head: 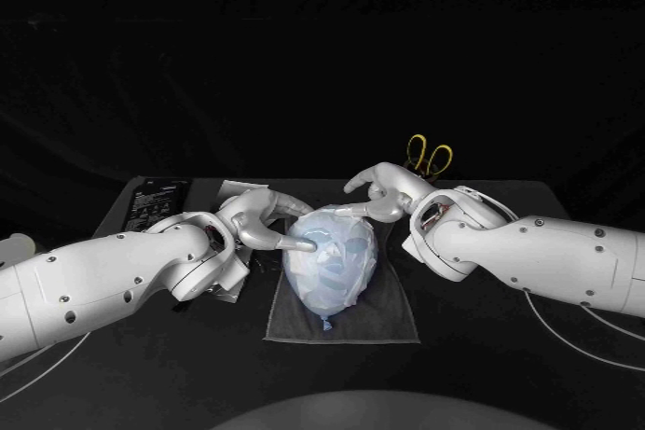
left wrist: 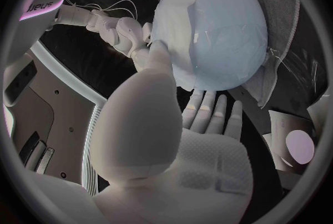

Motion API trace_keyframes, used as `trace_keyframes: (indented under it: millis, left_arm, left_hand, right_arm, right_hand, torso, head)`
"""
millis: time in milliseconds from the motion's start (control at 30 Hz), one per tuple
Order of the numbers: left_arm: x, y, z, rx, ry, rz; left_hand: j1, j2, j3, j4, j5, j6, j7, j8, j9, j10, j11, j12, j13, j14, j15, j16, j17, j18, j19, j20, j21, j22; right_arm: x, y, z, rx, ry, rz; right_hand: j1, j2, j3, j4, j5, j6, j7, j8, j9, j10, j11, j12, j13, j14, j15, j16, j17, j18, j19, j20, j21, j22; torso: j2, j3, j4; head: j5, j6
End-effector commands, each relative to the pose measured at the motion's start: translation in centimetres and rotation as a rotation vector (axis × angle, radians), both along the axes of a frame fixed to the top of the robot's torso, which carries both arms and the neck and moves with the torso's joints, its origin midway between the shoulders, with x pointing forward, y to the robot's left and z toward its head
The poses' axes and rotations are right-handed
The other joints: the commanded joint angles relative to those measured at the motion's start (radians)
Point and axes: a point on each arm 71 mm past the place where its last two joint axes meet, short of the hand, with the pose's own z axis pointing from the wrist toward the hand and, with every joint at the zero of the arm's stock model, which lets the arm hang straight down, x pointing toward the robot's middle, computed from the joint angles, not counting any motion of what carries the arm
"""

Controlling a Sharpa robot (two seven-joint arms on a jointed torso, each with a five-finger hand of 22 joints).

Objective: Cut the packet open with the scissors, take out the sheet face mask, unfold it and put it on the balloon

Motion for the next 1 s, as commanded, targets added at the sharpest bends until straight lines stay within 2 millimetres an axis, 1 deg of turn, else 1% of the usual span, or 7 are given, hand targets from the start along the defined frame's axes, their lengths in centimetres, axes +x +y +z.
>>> trace_keyframes:
  millis: [33, 167, 233, 567, 767, 867, 1000]
  left_arm:
    - [-0.3, -0.4, -0.3, 0.0, 0.025, -0.029]
    - [-0.3, -0.4, -0.3, 0.0, 0.026, -0.029]
    - [-0.3, -0.4, -0.3, 0.0, 0.026, -0.029]
    - [-0.3, -0.4, -0.3, 0.0, 0.028, -0.031]
    - [-0.3, -0.4, -0.3, 0.001, 0.029, -0.033]
    - [-0.3, -0.3, -0.3, 0.002, 0.03, -0.032]
    - [-0.3, -0.2, -0.3, 0.002, 0.03, -0.031]
  left_hand:
    - [0.008, 0.004, 0.008, -0.001, -0.005, 0.007, 0.057, 0.006, 0.001, 0.007, 0.003, 0.0, 0.001, 0.007, -0.003, -0.006, 0.001, -0.004, 0.009, 0.0, 0.003, -0.001]
    - [0.008, 0.004, 0.008, -0.001, -0.005, 0.007, 0.057, 0.006, 0.001, 0.007, 0.003, 0.0, 0.001, 0.007, -0.003, -0.006, 0.001, -0.004, 0.009, 0.0, 0.003, -0.001]
    - [0.008, 0.004, 0.008, -0.001, -0.005, 0.007, 0.057, 0.006, 0.001, 0.007, 0.003, 0.0, 0.001, 0.007, -0.003, -0.006, 0.001, -0.004, 0.009, 0.0, 0.003, -0.001]
    - [0.008, 0.004, 0.008, -0.001, -0.005, 0.007, 0.057, 0.006, 0.001, 0.007, 0.003, 0.0, 0.001, 0.007, -0.003, -0.006, 0.001, -0.004, 0.009, 0.0, 0.003, -0.001]
    - [0.008, 0.004, 0.008, -0.001, -0.005, 0.007, 0.057, 0.006, 0.001, 0.007, 0.003, 0.0, 0.001, 0.007, -0.003, -0.006, 0.001, -0.004, 0.009, 0.0, 0.003, -0.001]
    - [0.008, 0.005, 0.009, -0.001, -0.005, 0.007, 0.058, 0.007, 0.0, 0.01, 0.005, -0.003, 0.001, 0.008, -0.001, -0.01, 0.001, -0.004, 0.01, -0.001, 0.003, -0.003]
    - [0.008, 0.005, 0.009, -0.001, -0.005, 0.007, 0.058, 0.007, 0.0, 0.01, 0.005, -0.003, 0.001, 0.008, -0.001, -0.01, 0.001, -0.004, 0.01, -0.001, 0.003, -0.003]
  right_arm:
    - [0.7, -0.4, -0.3, -0.013, -0.012, -0.036]
    - [1.5, -0.5, -0.3, -0.01, -0.031, -0.061]
    - [2.0, -0.5, -0.4, -0.01, -0.041, -0.073]
    - [3.4, -0.8, 0.3, 0.008, -0.1, -0.117]
    - [2.2, -1.5, 1.4, 0.046, -0.103, -0.083]
    - [0.9, -1.8, 1.8, 0.076, -0.083, -0.052]
    - [-1.1, -2.0, 2.4, 0.111, -0.066, -0.004]
  right_hand:
    - [0.021, 0.037, 0.001, 0.005, -0.006, 0.006, 0.002, 0.005, 0.001, 0.075, 0.001, 0.005, 0.217, 0.11, 0.003, 0.004, 0.263, 0.008, 0.084, 0.006, 0.001, 0.244]
    - [0.025, 0.051, 0.002, 0.006, -0.006, 0.01, 0.003, 0.008, 0.001, 0.075, 0.002, 0.005, 0.217, 0.11, 0.004, 0.004, 0.263, 0.008, 0.085, 0.007, 0.002, 0.244]
    - [0.037, 0.068, 0.006, 0.003, -0.006, 0.015, 0.004, 0.011, 0.002, 0.075, 0.002, 0.006, 0.218, 0.11, 0.004, 0.004, 0.263, 0.008, 0.085, 0.007, 0.003, 0.245]
    - [0.056, 0.103, 0.014, 0.001, -0.006, 0.026, 0.006, 0.019, 0.003, 0.075, 0.004, 0.006, 0.217, 0.11, 0.006, 0.004, 0.263, 0.007, 0.085, 0.008, 0.004, 0.245]
    - [0.057, 0.106, 0.014, 0.002, -0.006, 0.026, 0.007, 0.019, 0.003, 0.073, 0.005, 0.003, 0.215, 0.11, 0.006, 0.004, 0.263, 0.008, 0.085, 0.008, 0.002, 0.244]
    - [0.039, 0.091, -0.01, 0.009, -0.006, 0.023, 0.008, 0.018, 0.001, 0.071, 0.006, 0.0, 0.212, 0.11, 0.008, 0.004, 0.263, 0.008, 0.083, 0.01, -0.001, 0.243]
    - [0.02, 0.074, -0.042, 0.011, -0.006, 0.02, 0.008, 0.017, -0.001, 0.07, 0.007, -0.001, 0.21, 0.11, 0.009, 0.004, 0.263, 0.009, 0.083, 0.011, -0.002, 0.243]
  torso:
    - [0.0, 0.0008, -0.0007]
    - [0.001, 0.0016, 0.0002]
    - [0.001, 0.0014, -0.001]
    - [0.0, 0.0005, -0.0011]
    - [0.0, 0.0002, -0.0013]
    - [0.0, -0.0001, -0.0031]
    - [-0.001, 0.0015, -0.004]
  head:
    - [0.001, 0.0]
    - [0.002, 0.0]
    - [0.002, 0.001]
    - [-0.004, 0.002]
    - [-0.008, 0.005]
    - [-0.007, 0.005]
    - [-0.009, 0.004]
